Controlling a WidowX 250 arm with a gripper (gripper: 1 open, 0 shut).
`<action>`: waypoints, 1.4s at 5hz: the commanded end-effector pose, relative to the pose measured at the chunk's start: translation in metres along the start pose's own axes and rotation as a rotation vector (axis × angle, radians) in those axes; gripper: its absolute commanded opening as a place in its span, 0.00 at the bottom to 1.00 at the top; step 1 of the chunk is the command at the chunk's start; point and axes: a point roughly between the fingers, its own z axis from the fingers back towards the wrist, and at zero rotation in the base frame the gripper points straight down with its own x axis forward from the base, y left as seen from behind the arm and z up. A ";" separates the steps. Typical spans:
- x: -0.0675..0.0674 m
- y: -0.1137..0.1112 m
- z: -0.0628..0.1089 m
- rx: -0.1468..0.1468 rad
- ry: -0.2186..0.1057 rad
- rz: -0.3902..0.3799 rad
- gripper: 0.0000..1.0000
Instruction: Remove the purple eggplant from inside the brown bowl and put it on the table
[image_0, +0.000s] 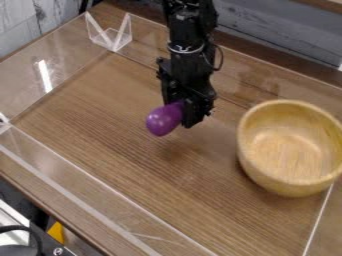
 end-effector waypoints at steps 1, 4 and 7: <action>0.004 0.012 0.019 0.035 -0.064 0.011 0.00; 0.006 0.017 0.000 0.020 -0.042 -0.029 0.00; -0.008 0.001 0.001 0.016 -0.027 -0.054 1.00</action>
